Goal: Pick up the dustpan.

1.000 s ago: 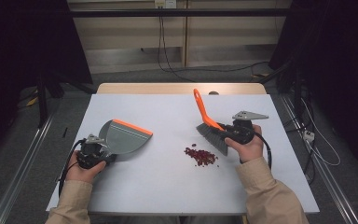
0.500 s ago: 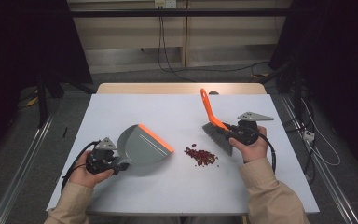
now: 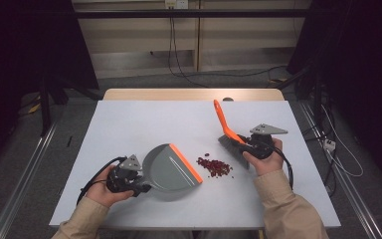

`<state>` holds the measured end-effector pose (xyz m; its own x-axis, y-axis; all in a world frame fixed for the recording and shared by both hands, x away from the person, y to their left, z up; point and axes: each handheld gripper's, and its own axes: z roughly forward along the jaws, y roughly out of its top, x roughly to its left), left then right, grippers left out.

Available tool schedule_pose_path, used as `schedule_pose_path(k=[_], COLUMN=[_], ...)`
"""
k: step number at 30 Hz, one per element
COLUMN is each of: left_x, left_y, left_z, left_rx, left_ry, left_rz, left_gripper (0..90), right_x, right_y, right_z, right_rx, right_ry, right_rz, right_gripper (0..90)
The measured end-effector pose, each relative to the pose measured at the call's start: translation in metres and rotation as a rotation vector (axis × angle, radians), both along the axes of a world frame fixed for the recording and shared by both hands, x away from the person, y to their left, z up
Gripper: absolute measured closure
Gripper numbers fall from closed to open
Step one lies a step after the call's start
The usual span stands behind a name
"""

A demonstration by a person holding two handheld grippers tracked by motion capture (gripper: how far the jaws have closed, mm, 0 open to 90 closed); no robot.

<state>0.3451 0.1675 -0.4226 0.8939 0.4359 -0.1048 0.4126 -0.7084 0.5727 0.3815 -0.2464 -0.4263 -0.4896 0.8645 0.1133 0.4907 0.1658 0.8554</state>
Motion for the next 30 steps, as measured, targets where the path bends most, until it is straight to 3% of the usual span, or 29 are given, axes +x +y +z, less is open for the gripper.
schedule_pose_path(k=[13, 16, 20, 23, 25, 26, 27, 30], left_x=[-0.007, -0.008, -0.005, -0.004, -0.003, -0.004, -0.004, -0.003], left_y=[-0.017, -0.021, -0.02, -0.022, -0.022, -0.023, -0.023, -0.023], left_z=[-0.002, -0.006, -0.005, -0.006, -0.006, -0.007, -0.006, -0.006], left_rx=[0.0, -0.011, 0.025, 0.019, 0.035, 0.033, 0.057, 0.043], left_ry=[0.015, 0.014, 0.006, 0.006, 0.013, -0.001, -0.009, -0.007], left_rz=[-0.08, -0.071, -0.118, -0.112, -0.126, -0.118, -0.117, -0.119], left_gripper=[63.5, 63.3, 63.3, 63.4, 63.3, 63.3, 63.3, 63.3], right_x=[-0.004, -0.004, -0.005, -0.004, -0.003, -0.003, -0.003, -0.003], right_y=[0.006, 0.008, 0.01, 0.011, 0.013, 0.013, 0.014, 0.014], right_z=[-0.006, -0.004, 0.002, 0.007, 0.01, 0.011, 0.012, 0.011], right_rx=[-0.093, -0.091, -0.132, -0.166, -0.18, -0.189, -0.198, -0.23], right_ry=[-0.003, 0.024, 0.036, 0.061, 0.074, 0.071, 0.073, 0.081], right_rz=[0.026, 0.032, 0.041, 0.053, 0.059, 0.058, 0.052, 0.048], right_gripper=[70.3, 65.3, 62.3, 62.2, 62.7, 63.1, 63.6, 69.3])
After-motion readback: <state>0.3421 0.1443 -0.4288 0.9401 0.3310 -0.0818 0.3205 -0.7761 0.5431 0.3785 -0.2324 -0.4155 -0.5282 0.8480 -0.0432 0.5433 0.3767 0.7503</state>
